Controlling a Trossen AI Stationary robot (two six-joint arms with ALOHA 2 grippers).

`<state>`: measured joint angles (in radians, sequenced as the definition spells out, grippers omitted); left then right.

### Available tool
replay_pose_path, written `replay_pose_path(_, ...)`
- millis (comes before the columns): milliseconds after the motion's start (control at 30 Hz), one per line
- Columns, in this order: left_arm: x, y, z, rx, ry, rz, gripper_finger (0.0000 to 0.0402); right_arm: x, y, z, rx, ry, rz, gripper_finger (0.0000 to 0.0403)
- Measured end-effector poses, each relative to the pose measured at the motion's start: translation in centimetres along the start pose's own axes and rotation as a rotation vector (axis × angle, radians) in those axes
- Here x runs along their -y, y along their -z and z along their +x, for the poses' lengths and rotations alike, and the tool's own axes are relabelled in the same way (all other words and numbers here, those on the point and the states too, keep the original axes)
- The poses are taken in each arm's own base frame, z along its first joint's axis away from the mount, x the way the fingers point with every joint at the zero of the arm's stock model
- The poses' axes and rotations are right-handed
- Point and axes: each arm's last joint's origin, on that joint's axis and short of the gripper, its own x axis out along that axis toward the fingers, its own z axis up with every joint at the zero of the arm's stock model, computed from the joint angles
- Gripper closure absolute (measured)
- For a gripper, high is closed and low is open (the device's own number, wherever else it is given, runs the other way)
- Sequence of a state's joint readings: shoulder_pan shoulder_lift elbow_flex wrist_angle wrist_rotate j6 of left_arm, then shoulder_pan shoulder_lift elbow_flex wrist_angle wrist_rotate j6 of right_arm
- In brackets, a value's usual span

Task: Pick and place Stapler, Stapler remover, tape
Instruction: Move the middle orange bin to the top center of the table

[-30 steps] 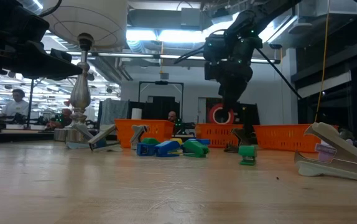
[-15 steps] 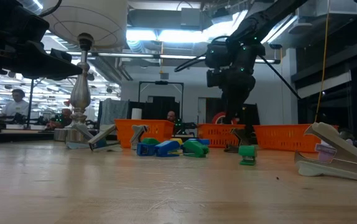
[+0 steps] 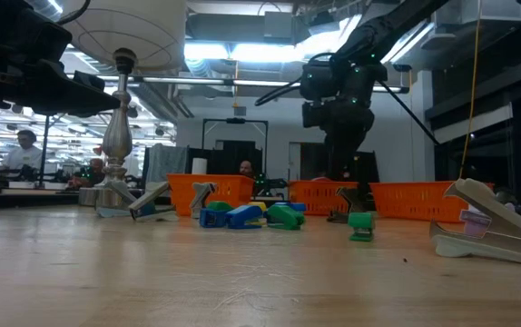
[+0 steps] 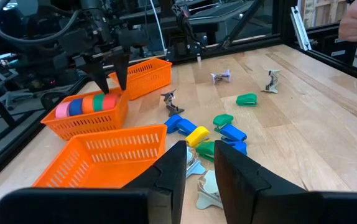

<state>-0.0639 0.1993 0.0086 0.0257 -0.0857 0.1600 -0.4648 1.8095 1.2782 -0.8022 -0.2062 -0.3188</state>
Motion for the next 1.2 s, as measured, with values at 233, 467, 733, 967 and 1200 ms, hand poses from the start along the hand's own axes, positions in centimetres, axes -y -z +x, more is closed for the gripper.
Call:
replay_pose_path(233, 0.0, 0.0, 0.0, 0.0, 0.0, 0.0, 0.0324, -0.1, 0.0, -0.1, 0.001, -0.006, -0.001, 0.02)
replay_pose_path(467, 0.0, 0.0, 0.0, 0.0, 0.0, 0.0, 0.0322, -0.9, -0.6, -2.8, 0.008, -0.006, 0.037, 0.0252)
replay_pose_path(733, 0.0, 0.0, 0.0, 0.0, -0.001, 0.0, 0.0324, -2.7, -0.8, -4.1, 0.021, -0.052, 0.0, 0.0365)
replay_pose_path(967, 0.0, 0.0, 0.0, 0.0, -0.001, 0.0, 0.0323, -5.1, -0.8, -3.7, -0.041, -0.102, 0.029, 0.0395)
replay_pose_path(1200, 0.0, 0.0, 0.0, 0.0, 0.0, 0.0, 0.0323, -6.5, -1.7, -3.7, -0.008, 0.001, -0.154, 0.0397)
